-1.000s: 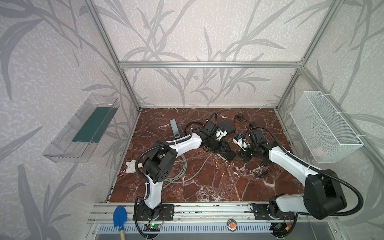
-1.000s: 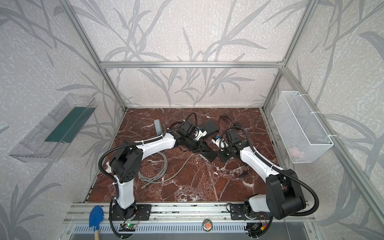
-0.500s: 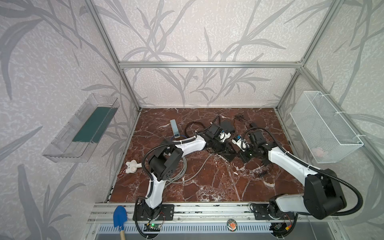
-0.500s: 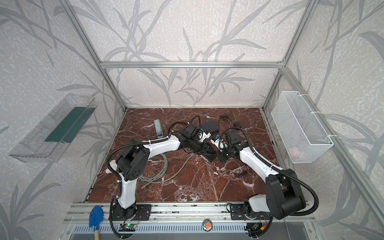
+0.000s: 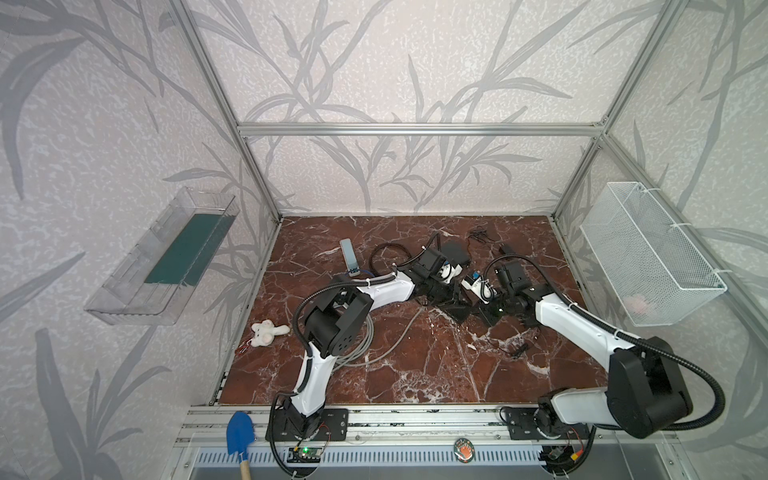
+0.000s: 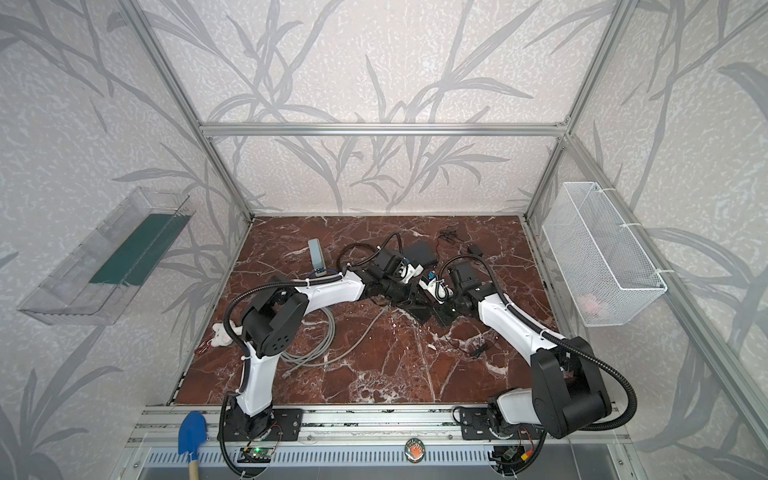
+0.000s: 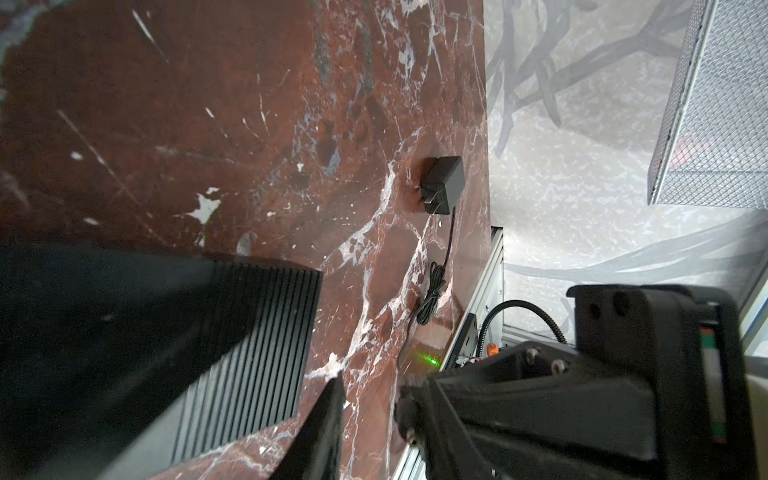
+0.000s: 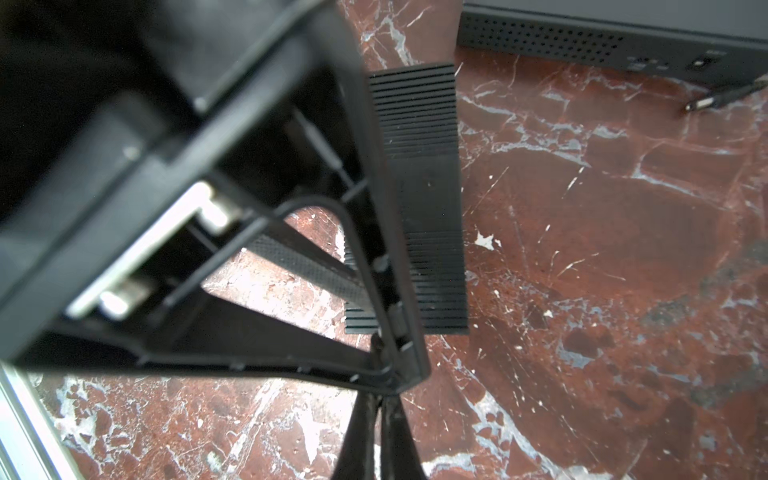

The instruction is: Insert the plug into the switch port

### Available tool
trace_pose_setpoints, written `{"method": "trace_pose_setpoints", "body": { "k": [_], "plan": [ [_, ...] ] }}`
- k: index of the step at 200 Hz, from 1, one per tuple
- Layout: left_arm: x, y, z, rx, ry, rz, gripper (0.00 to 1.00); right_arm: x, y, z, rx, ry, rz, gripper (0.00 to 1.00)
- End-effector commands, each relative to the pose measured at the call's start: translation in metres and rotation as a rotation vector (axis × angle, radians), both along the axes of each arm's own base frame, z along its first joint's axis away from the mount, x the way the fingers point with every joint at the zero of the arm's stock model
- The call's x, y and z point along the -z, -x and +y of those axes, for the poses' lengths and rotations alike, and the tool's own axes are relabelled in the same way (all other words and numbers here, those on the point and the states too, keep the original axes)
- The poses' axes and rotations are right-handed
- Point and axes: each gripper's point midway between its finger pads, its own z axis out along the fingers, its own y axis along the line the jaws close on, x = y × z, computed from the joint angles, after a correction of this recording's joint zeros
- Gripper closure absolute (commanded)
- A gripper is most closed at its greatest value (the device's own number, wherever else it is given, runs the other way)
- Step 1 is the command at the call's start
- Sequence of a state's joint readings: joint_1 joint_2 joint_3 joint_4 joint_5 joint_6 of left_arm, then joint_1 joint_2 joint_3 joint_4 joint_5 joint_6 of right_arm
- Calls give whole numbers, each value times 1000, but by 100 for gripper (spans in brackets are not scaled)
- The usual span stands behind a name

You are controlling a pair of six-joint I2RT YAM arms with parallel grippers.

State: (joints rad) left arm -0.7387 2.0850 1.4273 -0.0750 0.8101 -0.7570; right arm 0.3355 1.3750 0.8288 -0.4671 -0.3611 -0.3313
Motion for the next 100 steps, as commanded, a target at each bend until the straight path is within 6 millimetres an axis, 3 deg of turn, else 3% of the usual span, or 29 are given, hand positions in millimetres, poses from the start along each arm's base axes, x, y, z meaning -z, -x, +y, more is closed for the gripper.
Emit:
{"method": "trace_pose_setpoints", "body": {
  "k": [1, 55, 100],
  "plan": [
    [-7, -7, -8, -6, 40, -6, 69, 0, -1, 3, -23, -3, -3, 98],
    [-12, -6, -11, -2, 63, 7, 86, -1, -9, 6, -11, -16, -25, 98],
    [-11, -4, -6, -10, 49, 7, 89, 0, -10, 6, 8, -31, -40, 95]
  ]
}}
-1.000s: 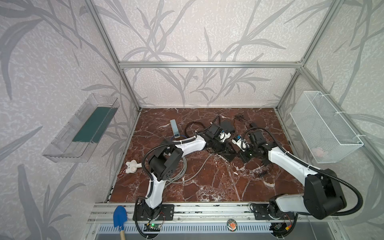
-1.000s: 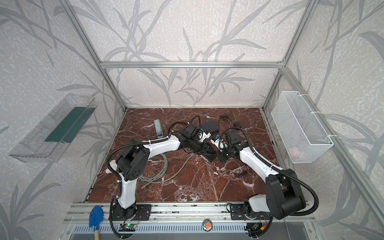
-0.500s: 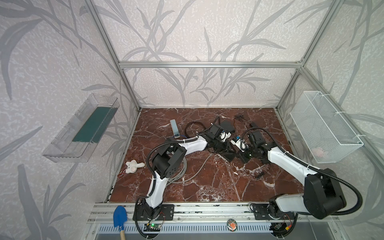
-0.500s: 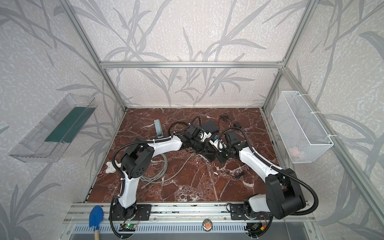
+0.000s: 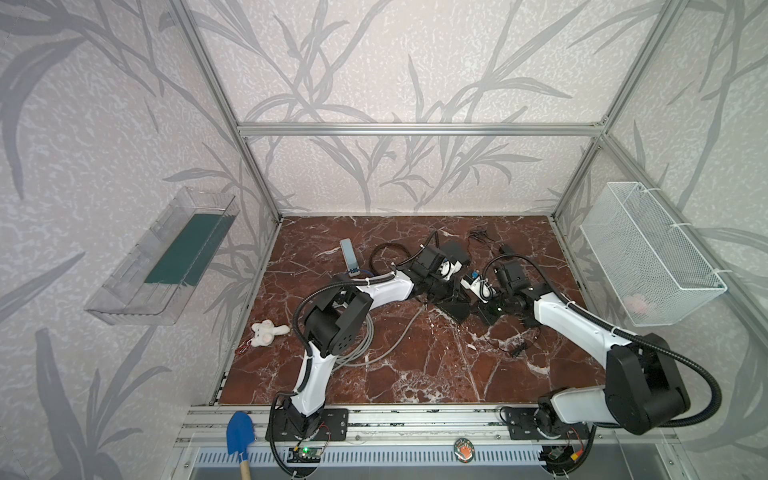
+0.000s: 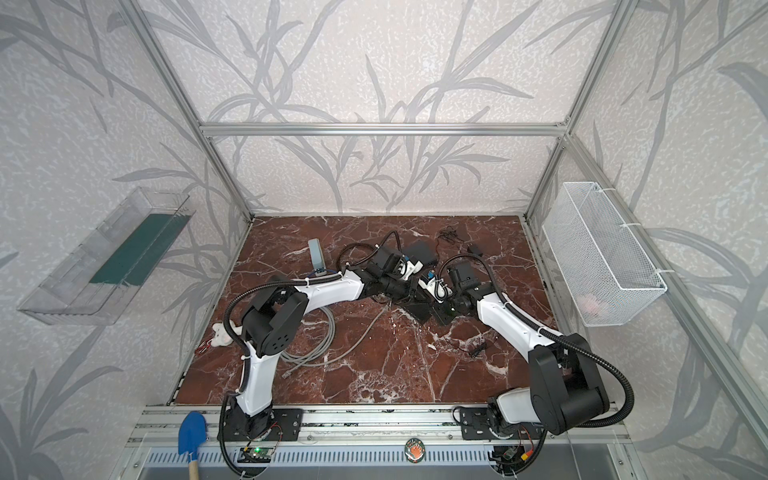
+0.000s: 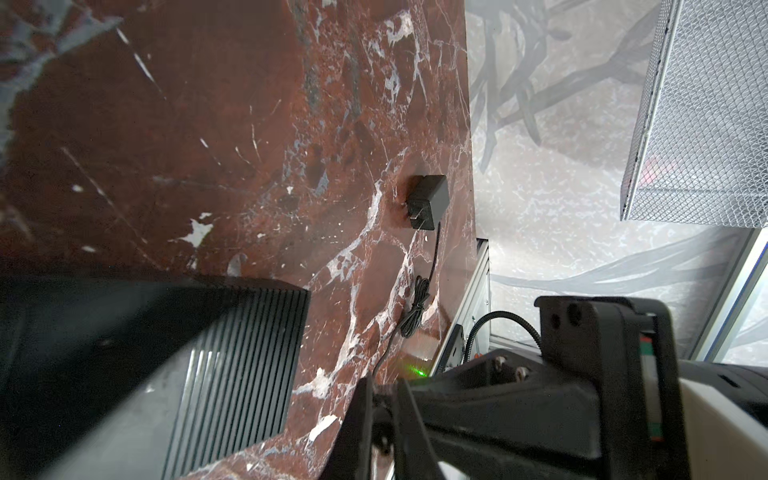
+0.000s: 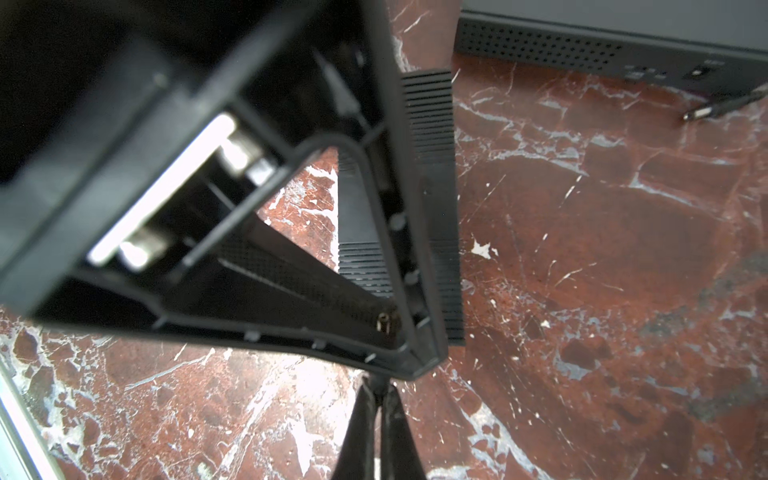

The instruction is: Insert the plug into the switch port

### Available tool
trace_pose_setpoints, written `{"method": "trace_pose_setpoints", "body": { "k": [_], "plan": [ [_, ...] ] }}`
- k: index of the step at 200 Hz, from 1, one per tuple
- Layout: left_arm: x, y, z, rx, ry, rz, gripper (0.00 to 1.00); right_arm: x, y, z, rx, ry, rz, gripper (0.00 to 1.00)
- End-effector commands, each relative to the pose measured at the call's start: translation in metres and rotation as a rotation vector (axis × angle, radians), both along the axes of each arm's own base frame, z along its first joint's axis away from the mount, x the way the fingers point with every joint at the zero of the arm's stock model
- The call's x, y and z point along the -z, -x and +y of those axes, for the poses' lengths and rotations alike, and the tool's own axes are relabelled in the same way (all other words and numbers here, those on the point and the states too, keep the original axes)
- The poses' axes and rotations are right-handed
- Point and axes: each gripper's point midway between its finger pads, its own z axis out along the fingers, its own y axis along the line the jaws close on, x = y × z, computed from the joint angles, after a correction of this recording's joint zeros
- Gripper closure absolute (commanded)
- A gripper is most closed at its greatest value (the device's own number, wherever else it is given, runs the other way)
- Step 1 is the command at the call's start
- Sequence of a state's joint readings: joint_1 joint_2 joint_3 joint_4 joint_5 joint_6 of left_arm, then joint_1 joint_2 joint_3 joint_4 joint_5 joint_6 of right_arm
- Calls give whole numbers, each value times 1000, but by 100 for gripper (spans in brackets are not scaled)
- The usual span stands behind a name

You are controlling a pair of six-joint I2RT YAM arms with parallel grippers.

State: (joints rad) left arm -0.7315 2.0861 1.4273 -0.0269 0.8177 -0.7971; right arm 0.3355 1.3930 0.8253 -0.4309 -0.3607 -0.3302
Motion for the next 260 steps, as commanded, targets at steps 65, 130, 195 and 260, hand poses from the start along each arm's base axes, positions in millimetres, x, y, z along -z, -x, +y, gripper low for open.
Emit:
{"method": "trace_pose_setpoints", "body": {
  "k": [65, 130, 195, 260],
  "plan": [
    [-2, 2, 3, 8, -6, 7, 89, -27, 3, -2, 80, -95, -147, 74],
    [-3, 7, 8, 26, -26, 20, 89, -74, -6, -25, 333, -309, -483, 65],
    [-7, 1, 12, 24, -26, 7, 89, -51, 2, -11, 425, -476, -275, 59],
    [-11, 3, 15, 61, -44, 15, 90, -14, 16, -19, 475, -489, -243, 59]
  ]
}}
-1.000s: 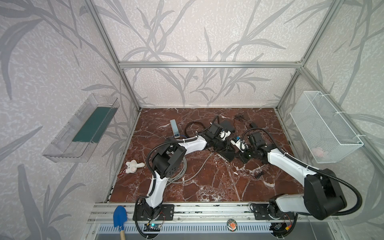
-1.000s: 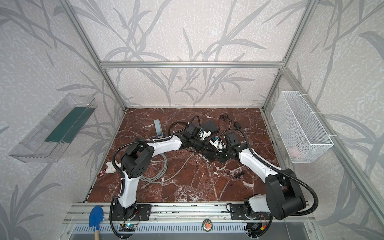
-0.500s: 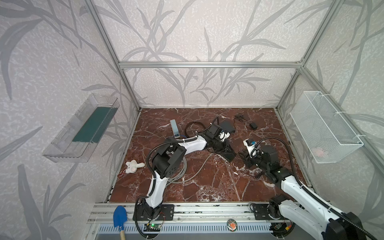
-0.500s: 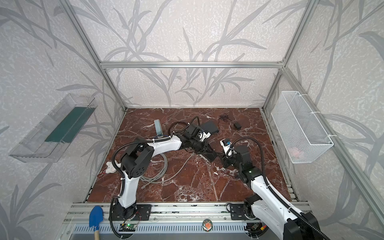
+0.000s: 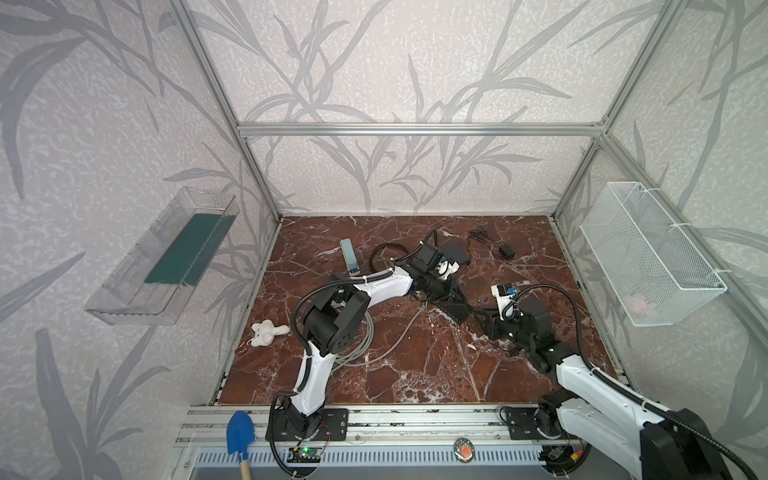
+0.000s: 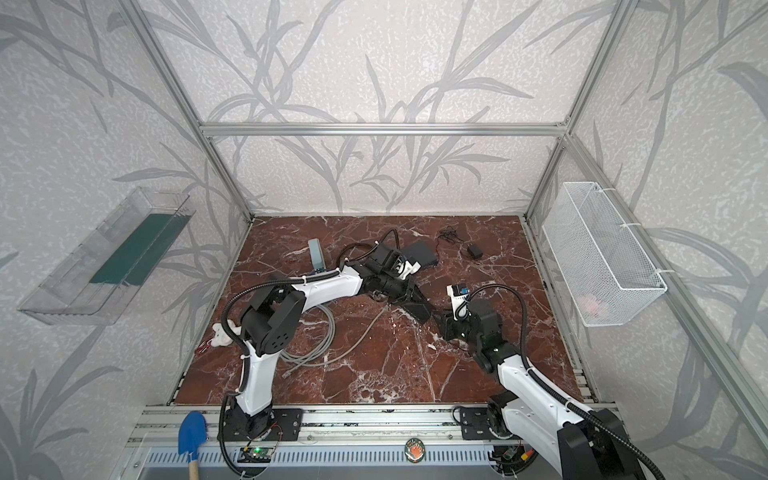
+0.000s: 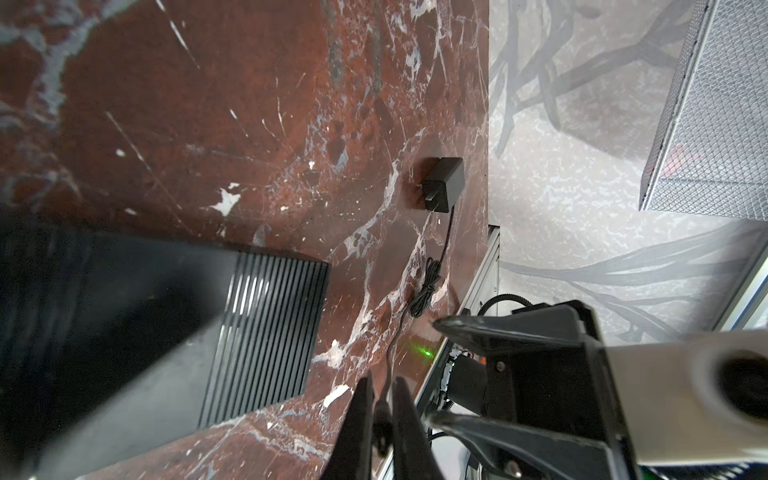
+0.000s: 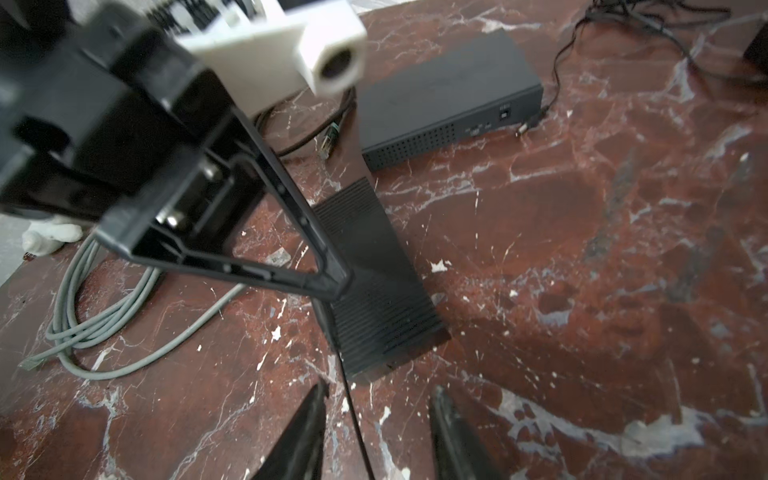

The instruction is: Insert the plug into the switch port

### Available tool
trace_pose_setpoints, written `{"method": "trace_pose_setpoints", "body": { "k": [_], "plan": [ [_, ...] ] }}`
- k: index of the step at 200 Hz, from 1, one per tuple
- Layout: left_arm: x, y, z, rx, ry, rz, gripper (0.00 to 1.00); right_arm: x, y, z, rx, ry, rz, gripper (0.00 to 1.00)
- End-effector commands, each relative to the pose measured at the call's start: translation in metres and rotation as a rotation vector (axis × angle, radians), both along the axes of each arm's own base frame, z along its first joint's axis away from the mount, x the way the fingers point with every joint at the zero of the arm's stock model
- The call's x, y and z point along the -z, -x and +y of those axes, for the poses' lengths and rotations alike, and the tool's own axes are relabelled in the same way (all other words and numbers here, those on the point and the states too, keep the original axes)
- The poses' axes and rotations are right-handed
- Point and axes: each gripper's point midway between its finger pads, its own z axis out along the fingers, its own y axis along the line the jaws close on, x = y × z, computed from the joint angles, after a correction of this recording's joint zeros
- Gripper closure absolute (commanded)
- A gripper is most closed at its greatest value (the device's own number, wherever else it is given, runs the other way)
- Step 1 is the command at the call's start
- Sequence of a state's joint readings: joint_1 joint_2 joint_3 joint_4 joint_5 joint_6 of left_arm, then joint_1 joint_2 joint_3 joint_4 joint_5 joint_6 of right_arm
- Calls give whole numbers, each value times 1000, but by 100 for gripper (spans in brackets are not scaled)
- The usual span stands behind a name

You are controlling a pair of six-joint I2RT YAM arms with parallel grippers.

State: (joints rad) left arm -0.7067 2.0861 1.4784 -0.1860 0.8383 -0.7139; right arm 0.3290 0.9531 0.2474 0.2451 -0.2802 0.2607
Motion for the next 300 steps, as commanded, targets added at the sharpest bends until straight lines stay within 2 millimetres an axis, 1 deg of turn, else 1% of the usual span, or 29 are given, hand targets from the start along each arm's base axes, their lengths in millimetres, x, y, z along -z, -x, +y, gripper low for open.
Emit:
{"method": "trace_pose_setpoints", "body": {
  "k": [1, 32, 68, 89, 126, 141, 155, 166, 190, 227, 255, 277, 300],
  "plan": [
    [-12, 2, 1, 29, 10, -6, 90, -7, -2, 4, 7, -59, -44, 59],
    [-9, 3, 0, 37, 3, 5, 90, -1, -2, 10, -28, -58, -52, 59],
    [-13, 0, -2, 38, 9, -1, 90, -1, -14, 23, -84, -41, -29, 60],
    [-12, 0, -2, 36, 8, 3, 90, 1, -21, 32, -117, -34, -15, 62],
    [-10, -1, -3, 35, 7, 8, 90, -1, -26, 40, -144, -38, -16, 65],
    [-9, -1, -4, 36, 9, 11, 90, -3, -27, 40, -145, -33, -21, 68],
    [-8, -1, -5, 39, 10, 14, 90, -4, -28, 40, -149, -30, -27, 74],
    [-8, -1, -5, 39, 11, 14, 90, -5, -28, 41, -157, -27, -30, 77],
    [-5, -2, -5, 38, 8, 20, 90, -10, -29, 43, -169, -32, -46, 77],
    [-2, -4, -7, 32, 9, 23, 90, -13, -32, 46, -187, -25, -52, 79],
    [-2, -5, -8, 26, 11, 21, 90, -18, -35, 48, -191, -26, -66, 85],
    [-3, -6, -8, 23, 12, 20, 90, -14, -36, 50, -209, -15, -47, 85],
    [-4, -7, -9, 20, 14, 19, 90, -7, -34, 49, -208, -6, -26, 81]
  ]
}}
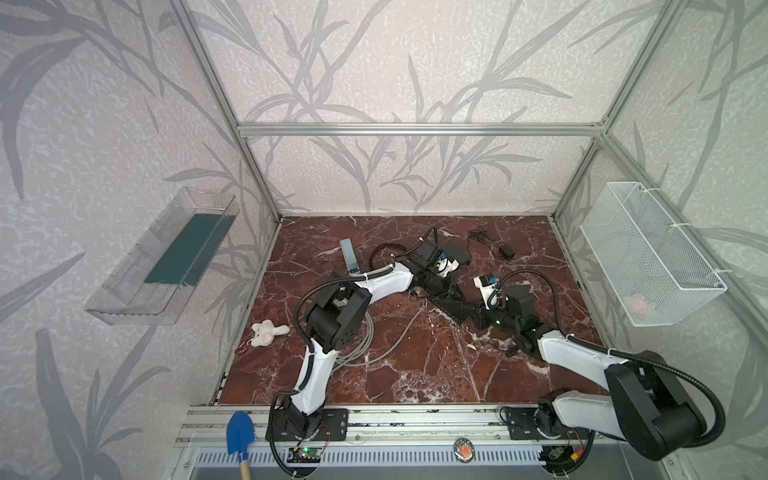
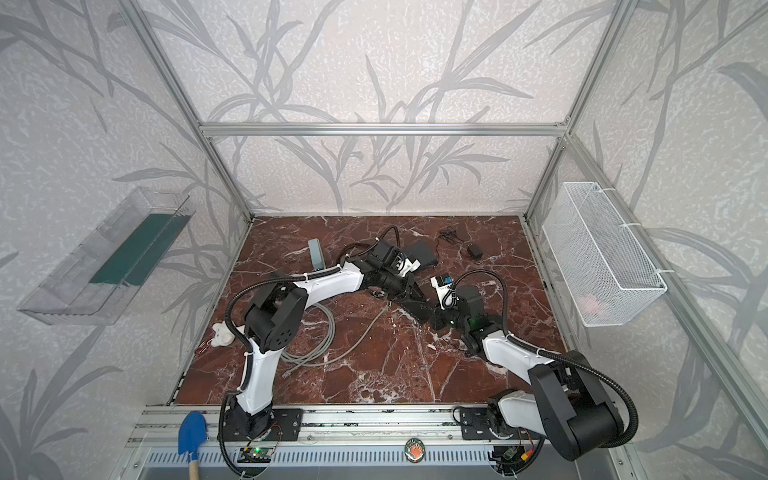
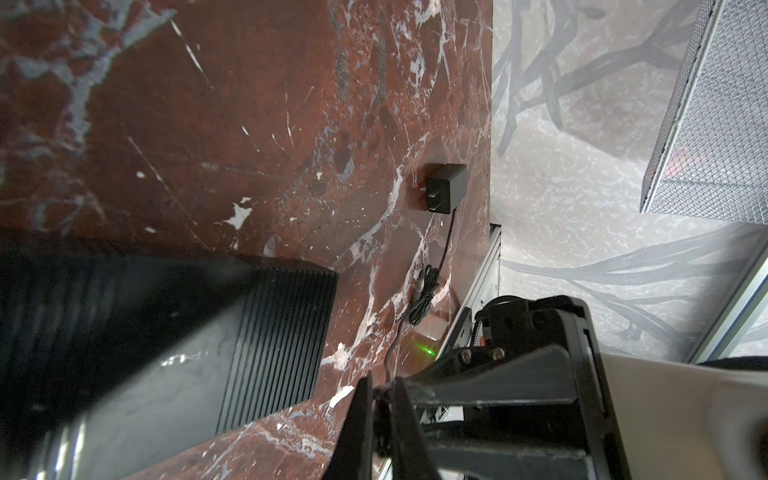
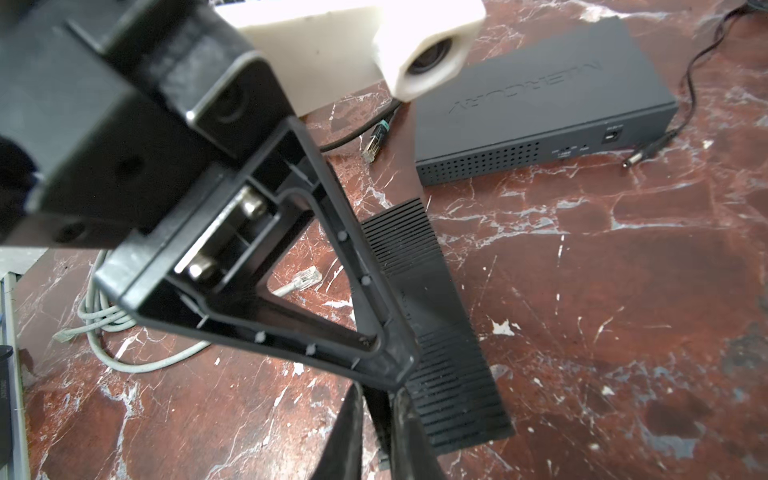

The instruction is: Insert the plug into the switch port

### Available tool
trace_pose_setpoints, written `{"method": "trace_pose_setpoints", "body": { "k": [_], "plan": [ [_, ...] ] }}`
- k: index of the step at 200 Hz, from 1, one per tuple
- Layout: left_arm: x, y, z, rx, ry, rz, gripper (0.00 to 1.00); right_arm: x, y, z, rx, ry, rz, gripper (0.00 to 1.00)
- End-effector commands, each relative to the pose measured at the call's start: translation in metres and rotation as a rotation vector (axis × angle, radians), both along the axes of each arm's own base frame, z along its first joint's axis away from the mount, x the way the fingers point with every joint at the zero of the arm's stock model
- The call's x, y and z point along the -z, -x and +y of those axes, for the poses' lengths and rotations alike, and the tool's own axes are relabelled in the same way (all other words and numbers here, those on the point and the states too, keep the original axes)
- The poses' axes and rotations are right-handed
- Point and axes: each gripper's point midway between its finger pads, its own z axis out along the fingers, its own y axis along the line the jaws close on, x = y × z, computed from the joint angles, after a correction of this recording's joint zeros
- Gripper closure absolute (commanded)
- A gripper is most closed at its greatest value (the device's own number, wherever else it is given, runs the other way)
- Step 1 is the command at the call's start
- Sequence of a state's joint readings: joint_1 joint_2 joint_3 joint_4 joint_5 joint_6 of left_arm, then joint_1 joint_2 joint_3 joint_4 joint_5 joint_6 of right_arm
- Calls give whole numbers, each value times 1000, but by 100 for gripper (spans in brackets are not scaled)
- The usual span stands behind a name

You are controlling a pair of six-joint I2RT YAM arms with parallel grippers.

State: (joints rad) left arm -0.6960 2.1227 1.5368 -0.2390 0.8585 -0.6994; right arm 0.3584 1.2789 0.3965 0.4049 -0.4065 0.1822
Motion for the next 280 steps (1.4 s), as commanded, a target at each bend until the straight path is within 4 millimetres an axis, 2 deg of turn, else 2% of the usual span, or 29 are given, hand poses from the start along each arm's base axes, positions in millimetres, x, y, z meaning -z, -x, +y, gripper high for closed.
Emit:
{"method": "trace_pose_setpoints", "body": {
  "k": [1, 36, 74, 124, 139, 164, 204, 280],
  "plan": [
    [-6, -2, -8, 10, 22, -4, 90, -6, -3, 6, -32, 0, -17, 81],
    [-8, -2, -8, 10, 23, -10, 91, 0, -2, 5, -29, 12, 0, 80],
    [-7, -2, -7, 12, 19, -10, 91, 2, -2, 4, -20, 16, 1, 87],
    [-6, -3, -5, 7, 12, -9, 91, -1, 0, -2, 4, 26, -19, 90],
    [-4, -4, -4, 4, 7, -8, 91, -2, 1, -3, 2, 28, -22, 89],
    [-3, -3, -4, 5, 6, -5, 91, -1, 4, -4, 0, 36, -16, 81],
    [-5, -4, -3, 2, 8, -9, 91, 2, 7, -6, 6, 41, -13, 86],
    [-8, -6, -2, 0, 11, -14, 91, 7, 9, -8, 16, 43, 14, 81]
  ]
}}
